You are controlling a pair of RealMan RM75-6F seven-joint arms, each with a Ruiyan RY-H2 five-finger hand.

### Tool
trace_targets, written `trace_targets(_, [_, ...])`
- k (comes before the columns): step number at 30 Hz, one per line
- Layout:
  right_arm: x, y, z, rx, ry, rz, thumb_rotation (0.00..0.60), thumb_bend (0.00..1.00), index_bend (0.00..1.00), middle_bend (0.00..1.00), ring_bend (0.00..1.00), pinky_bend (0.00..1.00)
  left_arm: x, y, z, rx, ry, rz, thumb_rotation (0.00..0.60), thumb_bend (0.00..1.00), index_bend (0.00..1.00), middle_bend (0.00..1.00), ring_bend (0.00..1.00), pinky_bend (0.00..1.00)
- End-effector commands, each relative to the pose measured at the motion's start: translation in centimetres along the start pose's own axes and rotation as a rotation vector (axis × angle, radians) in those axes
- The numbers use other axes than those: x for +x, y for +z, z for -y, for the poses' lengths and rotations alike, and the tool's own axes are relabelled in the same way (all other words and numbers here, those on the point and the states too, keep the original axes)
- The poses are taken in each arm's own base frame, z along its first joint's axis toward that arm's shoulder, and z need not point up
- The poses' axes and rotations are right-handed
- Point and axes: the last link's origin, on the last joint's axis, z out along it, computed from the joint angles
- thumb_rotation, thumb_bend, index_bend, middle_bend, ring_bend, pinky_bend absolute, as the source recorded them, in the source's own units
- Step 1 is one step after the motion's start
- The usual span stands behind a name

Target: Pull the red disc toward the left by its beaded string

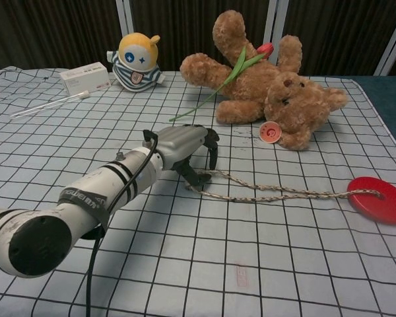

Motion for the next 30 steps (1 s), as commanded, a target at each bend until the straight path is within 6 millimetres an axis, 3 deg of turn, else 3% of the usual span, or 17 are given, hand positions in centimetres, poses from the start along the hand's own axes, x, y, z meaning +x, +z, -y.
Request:
trace_targets(1, [0.0, 0.0, 0.0, 0.0, 0.0, -0.001, 0.6, 0.03, 0.0, 0.0, 0.0, 0.0, 0.0, 0.0, 0.0, -0.002, 0.017, -0.002, 0.6, 0.44, 0.56, 0.13, 0.0, 0.06])
trace_targets(10, [0.2, -0.1, 0.0, -0.002, -0.001, -0.007, 0.6, 0.03, 0.0, 0.0, 0.0, 0.0, -0.6, -0.2, 0.5, -0.007, 0.048, 0.034, 0.6, 0.42, 0.54, 0.11, 0.0, 0.05])
trace_targets(13, [0.1, -0.2, 0.0, -0.003, -0.001, -0.005, 0.6, 0.03, 0.0, 0.0, 0.0, 0.0, -0.5, -0.2, 0.4, -0.002, 0.042, 0.02, 0.6, 0.44, 0.62, 0.14, 0.0, 0.05])
trace_targets(20, [0.2, -0.1, 0.0, -0.003, -0.001, -0.008, 0.6, 0.03, 0.0, 0.0, 0.0, 0.0, 0.0, -0.3, 0.4, 0.006, 0.03, -0.021, 0.6, 0.63, 0.84, 0.23, 0.01, 0.07])
trace_targets(27, [0.2, -0.1, 0.1, 0.001, -0.002, -0.007, 0.6, 0.03, 0.0, 0.0, 0.0, 0.0, 0.4, -0.9, 1.3, 0.016, 0.051, -0.037, 0.6, 0.7, 0.88, 0.26, 0.02, 0.08])
trace_targets(30, [0.2, -0.1, 0.2, 0.003, -0.003, -0.008, 0.6, 0.03, 0.0, 0.0, 0.0, 0.0, 1.3, -2.0, 2.6, 0.034, 0.054, -0.077, 0.6, 0.71, 0.89, 0.26, 0.03, 0.08])
